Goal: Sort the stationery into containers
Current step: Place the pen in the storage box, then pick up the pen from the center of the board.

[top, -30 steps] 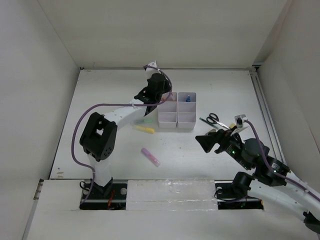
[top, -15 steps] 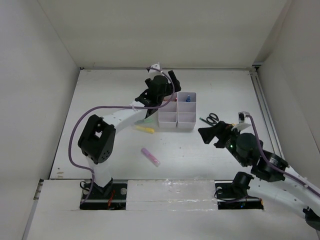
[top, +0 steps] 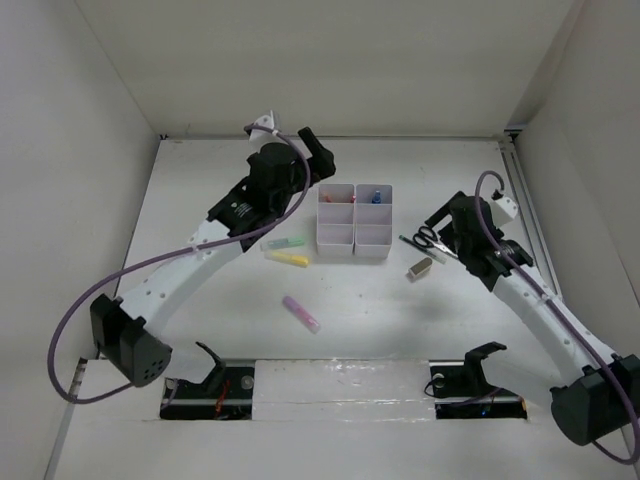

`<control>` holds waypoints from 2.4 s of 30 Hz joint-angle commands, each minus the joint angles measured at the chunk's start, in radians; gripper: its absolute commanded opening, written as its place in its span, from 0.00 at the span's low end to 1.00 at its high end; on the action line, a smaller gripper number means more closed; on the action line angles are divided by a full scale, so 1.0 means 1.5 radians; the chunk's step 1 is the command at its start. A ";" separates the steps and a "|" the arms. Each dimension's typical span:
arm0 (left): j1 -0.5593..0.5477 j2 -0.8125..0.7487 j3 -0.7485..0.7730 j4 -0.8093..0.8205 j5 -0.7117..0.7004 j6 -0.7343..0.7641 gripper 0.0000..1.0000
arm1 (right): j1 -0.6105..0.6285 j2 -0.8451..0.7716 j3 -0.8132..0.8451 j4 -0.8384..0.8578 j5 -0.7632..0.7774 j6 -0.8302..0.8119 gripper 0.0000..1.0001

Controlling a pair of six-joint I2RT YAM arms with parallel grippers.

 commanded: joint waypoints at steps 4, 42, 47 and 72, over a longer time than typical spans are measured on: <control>0.001 -0.142 -0.108 -0.108 -0.004 -0.020 1.00 | -0.111 0.045 -0.031 0.130 -0.124 0.029 0.86; 0.026 -0.275 -0.174 -0.181 0.015 -0.026 1.00 | -0.196 0.299 -0.049 0.097 -0.216 0.288 0.46; 0.026 -0.275 -0.174 -0.181 0.015 -0.026 1.00 | -0.203 0.321 -0.035 0.091 -0.216 0.294 0.45; 0.026 -0.272 -0.097 -0.222 0.002 -0.026 1.00 | -0.226 0.446 0.097 -0.108 -0.236 0.289 0.32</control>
